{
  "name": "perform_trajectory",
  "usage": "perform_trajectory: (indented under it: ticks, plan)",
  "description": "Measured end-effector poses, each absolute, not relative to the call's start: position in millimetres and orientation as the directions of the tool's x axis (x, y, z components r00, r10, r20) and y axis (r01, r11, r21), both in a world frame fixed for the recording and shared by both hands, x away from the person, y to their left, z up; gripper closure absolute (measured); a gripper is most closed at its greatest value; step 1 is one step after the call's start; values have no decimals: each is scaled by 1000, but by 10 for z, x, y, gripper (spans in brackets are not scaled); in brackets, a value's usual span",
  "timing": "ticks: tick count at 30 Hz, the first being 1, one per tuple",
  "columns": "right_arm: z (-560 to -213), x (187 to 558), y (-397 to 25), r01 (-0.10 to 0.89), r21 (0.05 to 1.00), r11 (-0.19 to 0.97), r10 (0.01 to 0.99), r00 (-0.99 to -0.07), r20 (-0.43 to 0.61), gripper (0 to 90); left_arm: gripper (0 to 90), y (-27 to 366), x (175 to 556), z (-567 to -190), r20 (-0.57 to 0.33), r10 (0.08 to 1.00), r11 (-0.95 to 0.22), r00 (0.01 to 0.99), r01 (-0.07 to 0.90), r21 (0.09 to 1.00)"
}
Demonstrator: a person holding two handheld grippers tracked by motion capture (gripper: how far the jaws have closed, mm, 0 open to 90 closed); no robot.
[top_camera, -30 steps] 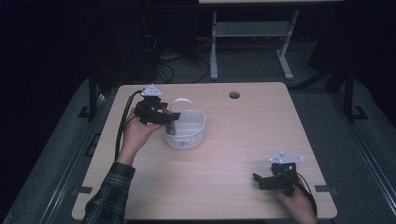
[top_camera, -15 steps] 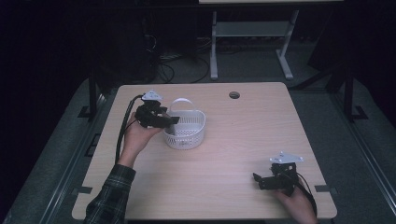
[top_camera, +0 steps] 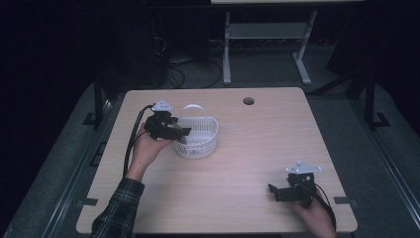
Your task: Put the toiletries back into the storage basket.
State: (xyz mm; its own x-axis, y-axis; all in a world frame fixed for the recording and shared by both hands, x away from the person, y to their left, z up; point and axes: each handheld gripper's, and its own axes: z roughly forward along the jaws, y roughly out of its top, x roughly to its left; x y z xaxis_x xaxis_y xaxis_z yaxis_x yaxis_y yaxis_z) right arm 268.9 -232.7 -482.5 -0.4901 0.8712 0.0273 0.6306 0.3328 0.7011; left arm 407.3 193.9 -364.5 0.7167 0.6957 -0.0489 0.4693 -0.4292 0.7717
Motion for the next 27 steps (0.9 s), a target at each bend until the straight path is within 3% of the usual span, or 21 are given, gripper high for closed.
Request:
perform_trajectory:
  ticks: [7,16,27]
  plan:
    - [-4824,2689,-2327,631,701,333,871,-490,27,11,279,1948,4077,-3646,-52,697,-423,715,469,775]
    - [-4824,2689,-2327,631,701,333,871,-490,27,12,145,1952,4046,-3612,-34,688,-439,725,453,776]
    - [-4825,2689,-2326,630,702,332,872,-490,28,11,135,2044,3942,-3492,-6,689,-460,725,444,769]
